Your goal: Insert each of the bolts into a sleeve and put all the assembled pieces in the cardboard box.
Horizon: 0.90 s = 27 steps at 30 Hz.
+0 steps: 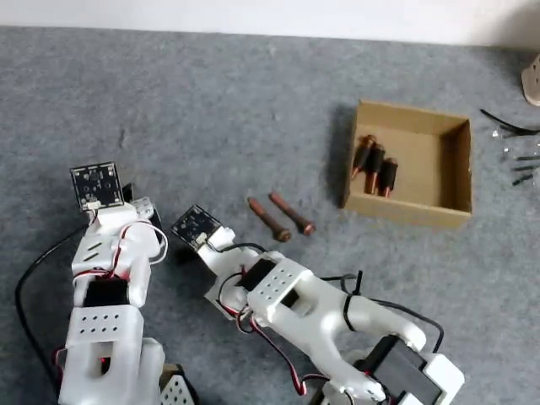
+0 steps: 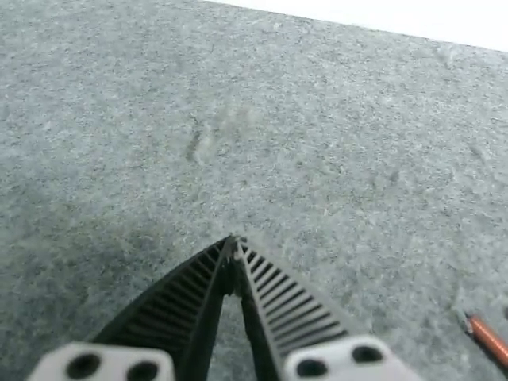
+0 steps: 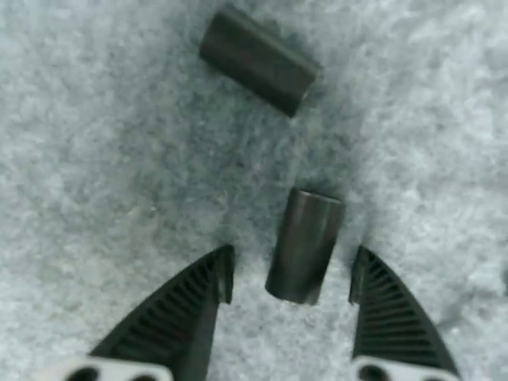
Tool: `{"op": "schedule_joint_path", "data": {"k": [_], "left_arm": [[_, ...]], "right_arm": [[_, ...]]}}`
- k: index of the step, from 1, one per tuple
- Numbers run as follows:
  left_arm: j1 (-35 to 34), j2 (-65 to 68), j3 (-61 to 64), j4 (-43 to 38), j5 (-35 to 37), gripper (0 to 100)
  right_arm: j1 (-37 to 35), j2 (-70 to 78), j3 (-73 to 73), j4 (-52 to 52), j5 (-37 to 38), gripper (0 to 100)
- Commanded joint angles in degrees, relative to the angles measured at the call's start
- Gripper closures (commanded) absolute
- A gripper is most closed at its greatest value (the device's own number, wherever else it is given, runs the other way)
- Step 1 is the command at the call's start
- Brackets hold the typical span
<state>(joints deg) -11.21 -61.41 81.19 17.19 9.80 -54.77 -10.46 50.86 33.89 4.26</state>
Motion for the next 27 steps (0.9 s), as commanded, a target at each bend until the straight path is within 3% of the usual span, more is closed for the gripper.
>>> {"op": "schedule_joint_path", "data": {"k": [1,8,14,22,27], "left_arm": [[1.54,-0.22,-1.45,-1.41,0.26,99],[1.54,-0.22,-1.45,-1.41,0.26,99],[1.54,-0.22,-1.45,-1.41,0.26,99],[1.54,-0.57,-1.45,-1.41,0.26,99],[1.54,-0.48,-1.45,-1.41,0.26,99]], "right_arm": [[1.19,-0.13,-2.24,0.04,-0.26,78.6],[1.19,-0.13,-2.24,-0.04,-0.26,79.1],[1.36,-0.13,-2.33,-0.04,-0.18,99.8],[8.48,-2.33,-2.24,0.31,-0.18,99.5],[11.74,-13.76,2.07,0.13,-0.18,99.5]]}}
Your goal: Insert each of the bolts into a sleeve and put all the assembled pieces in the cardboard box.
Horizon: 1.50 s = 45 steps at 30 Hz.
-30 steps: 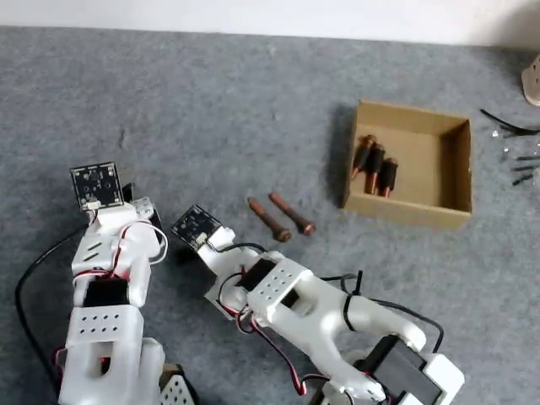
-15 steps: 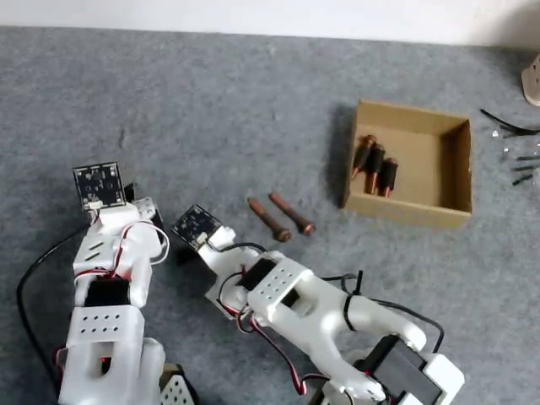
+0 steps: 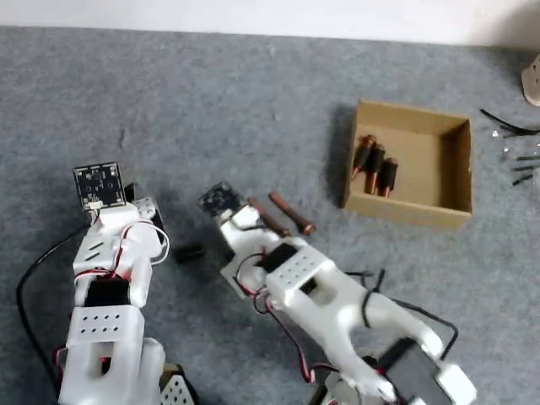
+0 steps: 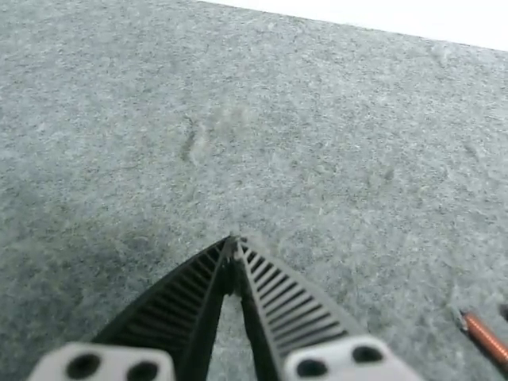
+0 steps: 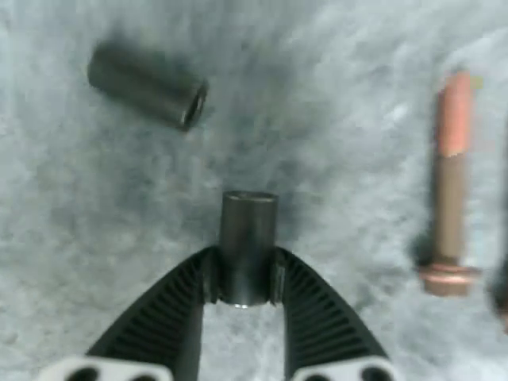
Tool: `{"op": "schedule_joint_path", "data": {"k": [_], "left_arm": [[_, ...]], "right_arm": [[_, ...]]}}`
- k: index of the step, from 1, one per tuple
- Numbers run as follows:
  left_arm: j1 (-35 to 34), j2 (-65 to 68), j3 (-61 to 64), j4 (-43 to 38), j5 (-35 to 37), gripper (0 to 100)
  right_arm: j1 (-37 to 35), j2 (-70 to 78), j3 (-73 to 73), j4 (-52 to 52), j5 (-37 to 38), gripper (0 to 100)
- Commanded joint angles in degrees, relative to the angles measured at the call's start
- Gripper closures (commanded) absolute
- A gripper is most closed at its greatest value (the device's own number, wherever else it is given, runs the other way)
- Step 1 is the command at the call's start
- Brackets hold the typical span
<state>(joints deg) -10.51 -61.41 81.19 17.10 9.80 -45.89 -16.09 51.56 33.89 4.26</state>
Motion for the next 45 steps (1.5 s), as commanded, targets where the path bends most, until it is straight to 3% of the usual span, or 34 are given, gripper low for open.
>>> {"op": "schedule_joint_path", "data": {"k": [1,13,17,23,31,36,42,45], "left_arm": [[0.84,-0.48,-1.45,-1.32,0.26,99],[0.84,-0.57,-1.45,-1.32,0.26,99],[1.45,-0.57,-1.45,-1.32,0.35,99],[10.42,-0.22,-1.45,-1.05,-10.11,99],[14.20,-0.04,-3.38,2.55,-14.59,99],[25.71,0.66,-1.80,5.19,-26.90,99],[25.54,6.90,-4.44,5.19,-27.87,99],[28.44,12.18,-5.49,5.19,-33.49,99]], "right_arm": [[3.47,-11.38,2.95,0.04,-0.18,99.5],[13.14,-56.57,24.66,-0.04,0.09,99.5],[16.40,-70.37,32.04,-0.04,3.78,99.5],[22.20,-88.48,41.71,0.31,4.57,99.5],[32.48,-88.48,44.62,0.31,4.31,99.5],[32.66,-89.27,44.88,0.57,4.22,99.5],[32.66,-89.27,44.88,1.45,4.22,99.5],[32.66,-89.19,44.88,1.45,4.22,99.5]]}}
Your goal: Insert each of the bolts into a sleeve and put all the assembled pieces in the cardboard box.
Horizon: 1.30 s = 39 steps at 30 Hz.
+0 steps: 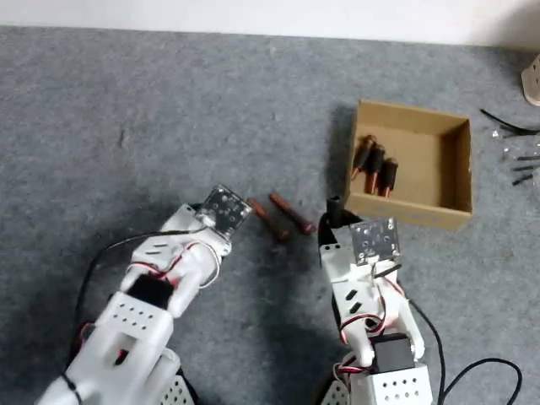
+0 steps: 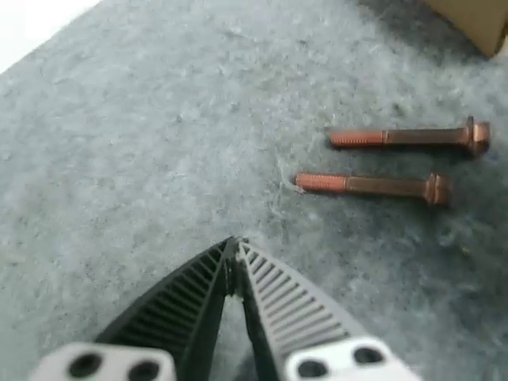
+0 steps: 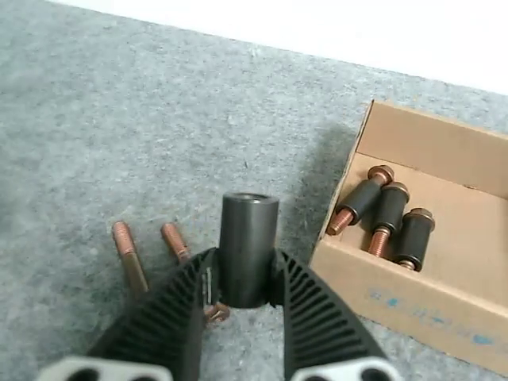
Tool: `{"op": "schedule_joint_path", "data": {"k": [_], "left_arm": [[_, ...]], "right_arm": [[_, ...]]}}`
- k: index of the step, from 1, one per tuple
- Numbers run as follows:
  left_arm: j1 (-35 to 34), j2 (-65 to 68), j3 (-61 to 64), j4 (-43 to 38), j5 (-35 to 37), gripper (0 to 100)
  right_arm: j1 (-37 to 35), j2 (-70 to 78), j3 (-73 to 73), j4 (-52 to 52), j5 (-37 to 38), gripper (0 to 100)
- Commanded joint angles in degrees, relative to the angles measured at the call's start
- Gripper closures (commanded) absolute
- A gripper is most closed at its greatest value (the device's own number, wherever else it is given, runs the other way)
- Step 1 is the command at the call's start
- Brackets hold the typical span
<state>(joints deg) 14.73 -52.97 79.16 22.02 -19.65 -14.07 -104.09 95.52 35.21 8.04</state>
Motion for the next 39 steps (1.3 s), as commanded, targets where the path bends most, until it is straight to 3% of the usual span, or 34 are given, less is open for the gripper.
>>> {"op": "schedule_joint_path", "data": {"k": [1,5,12,18,23,26,31,36,39], "left_arm": [[4.88,5.93,-3.65,0.35,-6.15,99],[12.00,15.25,-6.11,4.13,-15.91,99],[9.71,25.80,-13.14,5.63,-16.18,99],[7.34,30.73,-13.58,-5.19,-16.09,99],[9.45,33.01,-15.34,-5.54,-14.42,99],[10.86,33.63,-21.05,-2.37,-15.47,99],[11.74,33.63,-31.25,8.79,-24.79,99],[11.38,34.33,-32.31,9.41,-29.01,85],[11.65,39.34,-33.71,8.70,-29.36,86]], "right_arm": [[0.84,-1.19,1.01,0.13,0.44,99.5],[0.75,-1.19,3.38,-0.13,0.44,99.5],[0.75,-1.19,3.56,-0.13,0.44,99.5],[0.75,-1.19,3.65,-0.13,0.44,99.5],[0.75,-1.19,3.82,-0.13,0.44,99.5],[0.75,-1.19,3.91,-0.13,0.53,99.5],[0.75,-1.19,3.91,-0.22,0.53,99.5],[0.84,-1.19,4.00,-3.12,0.53,99.5],[0.84,-1.19,4.00,-3.21,0.53,99.5]]}}
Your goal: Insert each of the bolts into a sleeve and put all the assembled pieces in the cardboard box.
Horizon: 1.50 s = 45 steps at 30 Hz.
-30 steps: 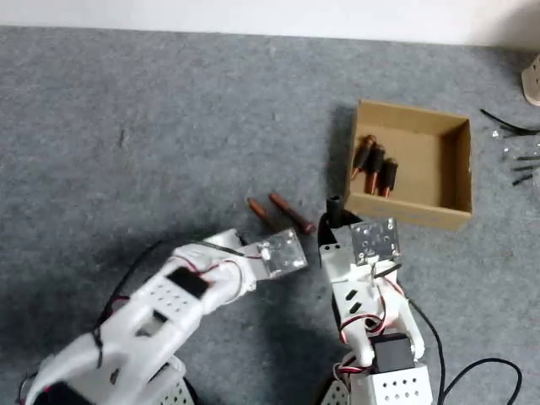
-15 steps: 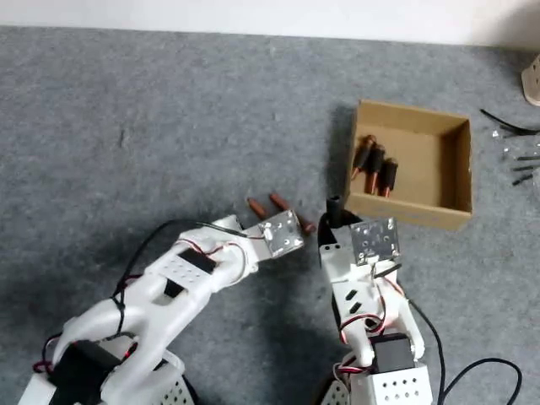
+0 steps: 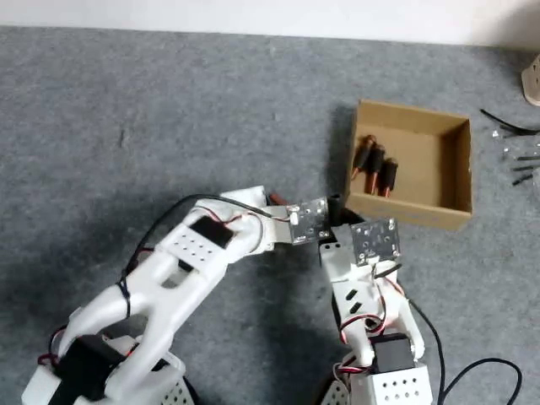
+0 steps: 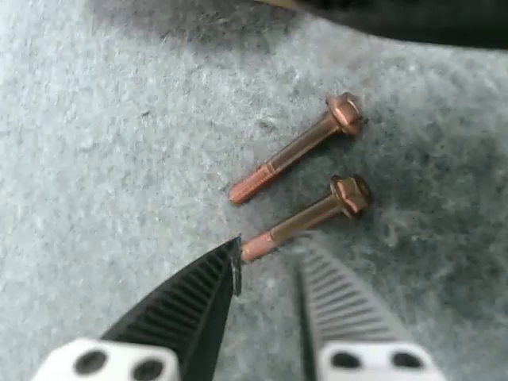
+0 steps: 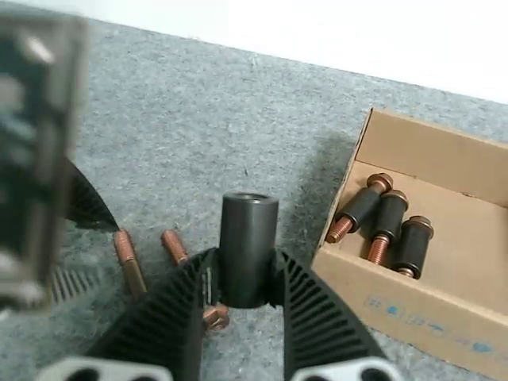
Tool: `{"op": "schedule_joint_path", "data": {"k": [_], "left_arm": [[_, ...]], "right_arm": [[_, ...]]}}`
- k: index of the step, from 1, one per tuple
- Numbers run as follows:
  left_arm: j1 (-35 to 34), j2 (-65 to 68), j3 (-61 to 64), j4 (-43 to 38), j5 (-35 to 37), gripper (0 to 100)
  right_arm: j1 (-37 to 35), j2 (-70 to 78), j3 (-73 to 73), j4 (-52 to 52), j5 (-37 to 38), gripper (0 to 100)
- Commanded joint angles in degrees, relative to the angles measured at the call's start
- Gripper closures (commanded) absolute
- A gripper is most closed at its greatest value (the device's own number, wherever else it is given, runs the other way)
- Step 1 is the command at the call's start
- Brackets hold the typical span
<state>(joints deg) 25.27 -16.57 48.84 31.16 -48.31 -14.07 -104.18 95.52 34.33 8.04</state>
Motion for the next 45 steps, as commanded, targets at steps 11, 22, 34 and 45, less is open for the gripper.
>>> {"op": "schedule_joint_path", "data": {"k": [11,22,34,45], "left_arm": [[1.10,26.86,-17.45,-0.62,-3.96,87],[0.75,30.81,-25.63,8.09,-5.89,87],[0.75,33.01,-29.85,17.76,-9.41,87],[0.75,40.13,-39.87,28.48,-9.67,87]], "right_arm": [[0.92,-1.10,4.00,-2.33,0.53,99.5],[0.92,-1.10,4.00,-2.33,0.62,99.5],[1.01,-1.10,4.00,-2.33,0.70,99.5],[1.01,-1.10,4.00,-2.42,0.79,99.5]]}}
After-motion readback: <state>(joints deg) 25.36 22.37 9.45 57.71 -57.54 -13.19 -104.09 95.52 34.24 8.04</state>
